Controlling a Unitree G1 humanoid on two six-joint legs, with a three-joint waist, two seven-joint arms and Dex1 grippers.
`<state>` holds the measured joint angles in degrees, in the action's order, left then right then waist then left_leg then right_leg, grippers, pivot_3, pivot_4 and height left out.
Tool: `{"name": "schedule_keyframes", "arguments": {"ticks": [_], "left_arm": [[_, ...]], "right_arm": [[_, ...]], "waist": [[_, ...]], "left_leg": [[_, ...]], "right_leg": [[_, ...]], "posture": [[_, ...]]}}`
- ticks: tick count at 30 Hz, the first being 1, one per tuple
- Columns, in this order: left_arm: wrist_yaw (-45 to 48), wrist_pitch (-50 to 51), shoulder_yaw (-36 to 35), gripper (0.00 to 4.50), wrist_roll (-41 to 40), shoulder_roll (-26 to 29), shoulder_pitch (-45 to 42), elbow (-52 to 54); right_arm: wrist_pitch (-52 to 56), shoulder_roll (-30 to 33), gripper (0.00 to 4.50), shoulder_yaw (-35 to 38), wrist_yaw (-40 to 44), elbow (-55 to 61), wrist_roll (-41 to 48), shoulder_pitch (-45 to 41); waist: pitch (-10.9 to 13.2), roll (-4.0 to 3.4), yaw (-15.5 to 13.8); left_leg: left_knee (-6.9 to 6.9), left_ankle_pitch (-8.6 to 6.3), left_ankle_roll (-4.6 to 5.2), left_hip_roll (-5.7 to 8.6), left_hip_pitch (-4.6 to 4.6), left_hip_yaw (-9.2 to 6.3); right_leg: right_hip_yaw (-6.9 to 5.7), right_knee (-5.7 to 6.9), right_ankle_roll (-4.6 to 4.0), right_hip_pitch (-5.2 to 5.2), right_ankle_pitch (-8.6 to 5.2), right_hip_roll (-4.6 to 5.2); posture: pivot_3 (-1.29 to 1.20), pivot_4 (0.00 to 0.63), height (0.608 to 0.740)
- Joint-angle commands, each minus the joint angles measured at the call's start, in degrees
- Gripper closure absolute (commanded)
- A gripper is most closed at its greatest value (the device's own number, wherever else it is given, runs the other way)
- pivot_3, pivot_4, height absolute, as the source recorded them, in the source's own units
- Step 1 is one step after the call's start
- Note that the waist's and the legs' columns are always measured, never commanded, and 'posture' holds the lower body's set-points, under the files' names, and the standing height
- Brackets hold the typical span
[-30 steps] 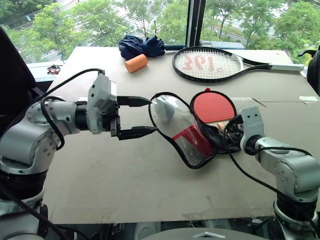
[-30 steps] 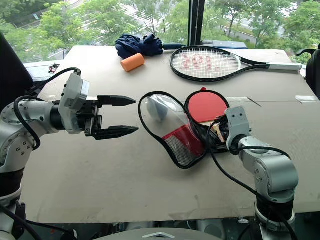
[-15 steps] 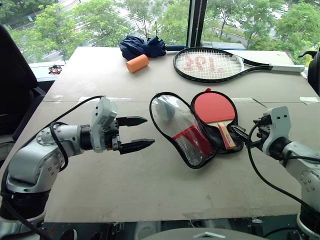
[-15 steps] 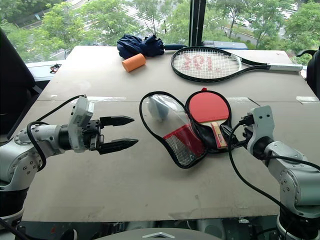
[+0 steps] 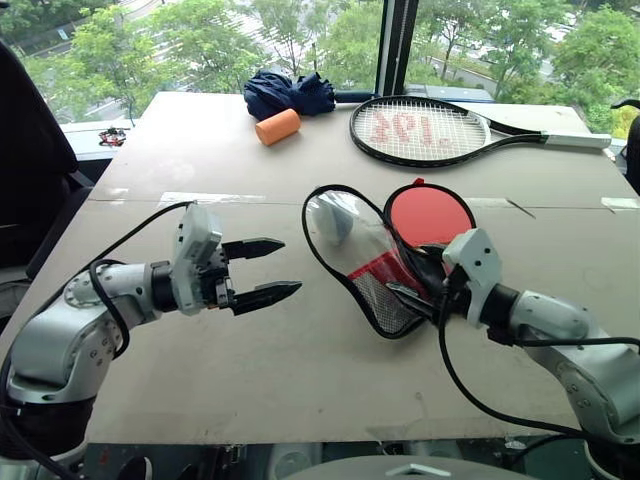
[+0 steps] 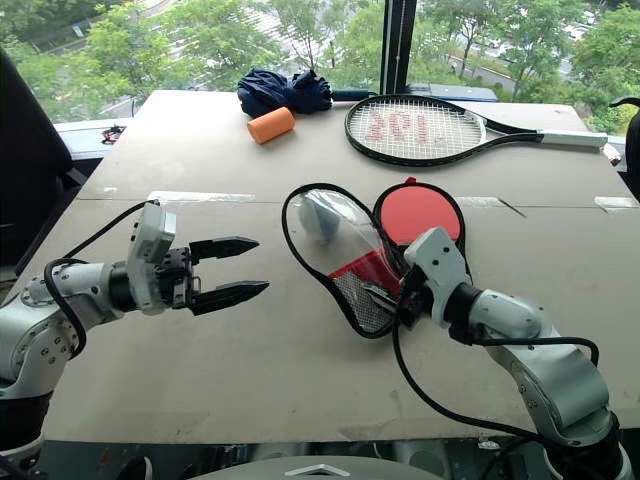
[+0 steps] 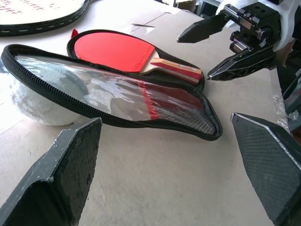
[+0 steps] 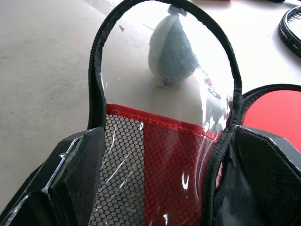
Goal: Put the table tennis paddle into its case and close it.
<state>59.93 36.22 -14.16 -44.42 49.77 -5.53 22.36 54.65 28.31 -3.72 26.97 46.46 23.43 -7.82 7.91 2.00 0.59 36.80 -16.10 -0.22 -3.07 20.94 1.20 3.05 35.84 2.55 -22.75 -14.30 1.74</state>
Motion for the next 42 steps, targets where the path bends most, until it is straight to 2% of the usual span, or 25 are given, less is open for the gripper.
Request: {"name": "schedule_keyframes", "arguments": {"ticks": [1,13,17,19,25,32,35,38,41,42], "left_arm": [[-0.8,-0.9,-1.7,0.00,-0.5,-0.4,-0.7,1.1],[-1.2,-1.8,0.1,0.00,1.4,-1.1,-2.0,-0.4],[-5.6,-2.7,1.8,0.00,5.8,-2.8,-1.8,-1.6],[-9.2,-3.1,3.0,0.00,8.0,-5.3,-1.6,-1.9],[-17.6,4.8,3.3,0.00,0.6,-15.1,-1.7,0.0],[-24.1,7.6,2.9,0.00,0.2,-22.5,-1.5,-5.2],[-22.7,4.2,2.4,0.00,2.8,-22.1,-0.8,-7.1],[-17.8,-1.2,2.8,0.00,6.5,-19.0,0.3,-10.2],[-14.3,-3.3,-0.1,0.00,4.8,-18.4,-0.3,-13.9],[-13.3,-5.2,-0.1,0.00,6.6,-17.1,-0.5,-16.6]], "right_arm": [[-0.8,0.6,0.05,4.0,-0.4,1.0,1.3,-0.2],[-1.5,2.1,0.05,7.9,-0.4,0.8,3.2,1.7],[-3.4,2.7,0.05,10.0,0.9,1.0,4.3,3.2],[-6.5,3.4,0.05,11.8,2.6,1.0,4.8,5.0],[-18.4,7.0,0.05,17.8,8.8,-0.3,2.9,12.9],[-29.3,6.8,0.05,23.5,13.9,-3.6,3.9,20.8],[-31.0,6.6,0.05,23.7,13.8,-4.9,3.6,21.9],[-32.8,6.2,0.05,23.3,13.7,-5.8,3.1,23.3],[-34.4,6.1,0.05,23.2,14.0,-6.4,2.8,24.5],[-35.0,6.1,0.05,23.4,14.3,-6.7,2.8,25.0]], "waist": [[0.0,0.02,0.1],[-0.1,0.10,0.1],[-0.1,0.12,0.1],[-0.1,0.12,0.0],[-0.1,0.19,0.0],[-0.2,0.18,0.1],[-0.2,0.18,0.2],[-0.2,0.16,0.1],[-0.2,0.10,0.0],[-0.2,0.12,-0.1]], "left_leg": [[0.00,0.00,0.00,0.00,0.00,0.01],[0.00,0.00,0.00,-0.02,-0.04,-0.01],[0.00,0.00,0.00,-0.01,-0.04,-0.02],[0.01,0.00,0.00,-0.01,-0.04,-0.03],[0.11,0.00,0.00,0.02,0.02,-0.04],[0.19,0.00,0.00,0.02,-0.08,-0.09],[0.22,0.00,0.00,0.01,-0.09,-0.09],[0.21,0.00,0.00,0.01,-0.10,-0.11],[0.21,0.00,0.00,0.01,-0.09,-0.08],[0.22,0.00,0.00,0.01,-0.07,-0.07]], "right_leg": [[0.00,0.00,0.00,0.01,0.00,0.01],[-0.01,0.03,0.01,0.03,0.00,-0.06],[-0.01,0.03,0.01,0.05,0.00,-0.05],[-0.02,0.03,0.01,0.06,0.00,-0.05],[-0.01,0.04,0.04,0.09,0.02,-0.03],[-0.01,0.11,0.08,0.20,0.05,-0.09],[0.00,0.11,0.03,0.20,0.03,-0.12],[0.00,0.11,0.01,0.20,0.02,-0.13],[0.00,0.11,0.00,0.20,0.01,-0.11],[0.00,0.11,0.00,0.20,0.01,-0.10]], "posture": [[0.00,0.150,0.740],[0.00,0.150,0.740],[0.00,0.150,0.740],[0.00,0.150,0.740],[0.00,0.150,0.740],[0.00,0.150,0.740],[0.00,0.150,0.740],[0.00,0.150,0.740],[0.00,0.150,0.740],[0.00,0.150,0.740]]}}
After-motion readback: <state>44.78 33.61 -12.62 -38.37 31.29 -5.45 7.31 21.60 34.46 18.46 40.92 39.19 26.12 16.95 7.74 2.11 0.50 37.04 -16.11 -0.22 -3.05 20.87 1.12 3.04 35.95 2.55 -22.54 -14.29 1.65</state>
